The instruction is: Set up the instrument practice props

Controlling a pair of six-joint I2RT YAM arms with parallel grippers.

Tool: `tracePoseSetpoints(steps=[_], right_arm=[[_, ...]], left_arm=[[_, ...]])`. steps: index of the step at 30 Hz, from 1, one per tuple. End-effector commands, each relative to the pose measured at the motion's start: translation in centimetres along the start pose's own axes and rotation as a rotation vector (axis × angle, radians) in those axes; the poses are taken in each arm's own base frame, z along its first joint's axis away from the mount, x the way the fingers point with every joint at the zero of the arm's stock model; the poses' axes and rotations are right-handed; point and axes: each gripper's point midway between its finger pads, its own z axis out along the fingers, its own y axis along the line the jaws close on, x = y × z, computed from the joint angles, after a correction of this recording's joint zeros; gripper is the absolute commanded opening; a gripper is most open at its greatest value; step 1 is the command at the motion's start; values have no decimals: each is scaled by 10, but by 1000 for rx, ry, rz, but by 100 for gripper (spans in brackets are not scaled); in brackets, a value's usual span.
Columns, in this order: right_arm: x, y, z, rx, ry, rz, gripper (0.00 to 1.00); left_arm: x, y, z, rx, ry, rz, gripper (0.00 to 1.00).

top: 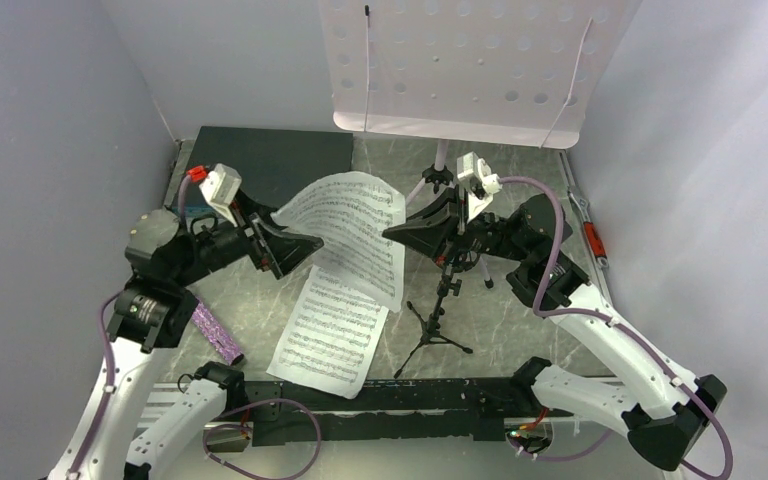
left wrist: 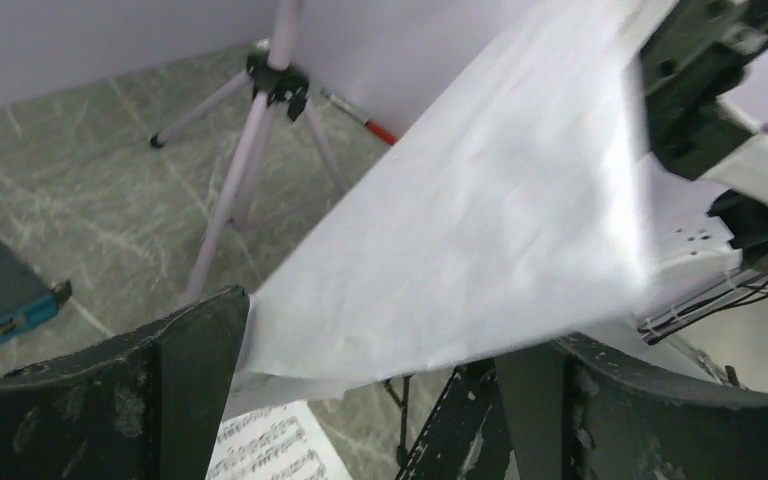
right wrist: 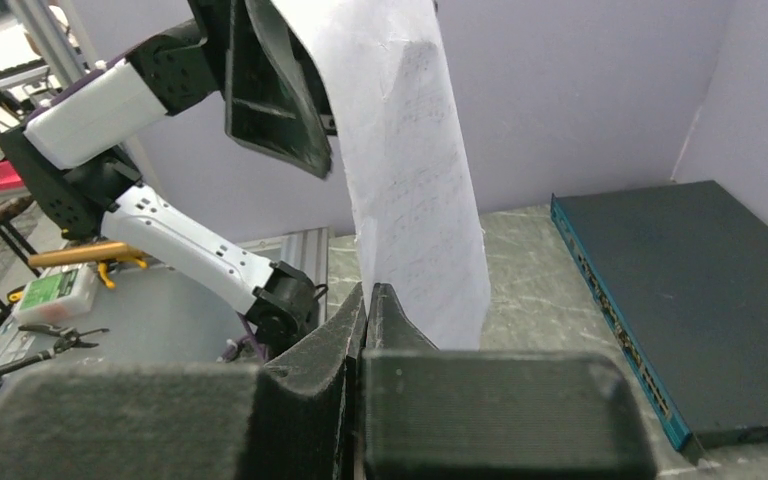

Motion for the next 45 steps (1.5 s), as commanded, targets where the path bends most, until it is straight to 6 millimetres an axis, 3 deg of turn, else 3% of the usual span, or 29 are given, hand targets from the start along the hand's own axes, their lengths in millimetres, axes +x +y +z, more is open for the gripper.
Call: tracePoseSetpoints(steps=[1,7,13,16,24,28,30,31,35,40,45], right_arm=[[-33,1,-6,64,-57,-85,0],[-29,-14,-3,126,-4,-73,0],[-33,-9,-1,99,-5,-64,0],[-35,-4,1,66,8,-69,0],[-36,-7,3,74,18,-63,0],[-33,-14,7,87,29,-38,0],[-32,-20,8,122,30,-25,0],[-33,-23,7,141,25,-26,3],[-41,-31,5,198,0,-41,38],[-55,-28,5,196,-20,-48,68],[-66,-22,11,155,-16,-65,79]], left_arm=[[20,32,10,-77,46,10,94],[46,37,27,32,132,2,94],[46,16,31,213,109,57,93],[42,7,31,274,109,84,88],[23,-23,20,393,105,173,46],[18,-27,15,363,88,180,6],[14,-29,13,348,71,184,3],[11,-30,12,343,62,189,3],[-6,-35,7,295,6,219,3],[-30,-45,3,281,-61,276,3],[-50,-58,4,335,-95,317,3]])
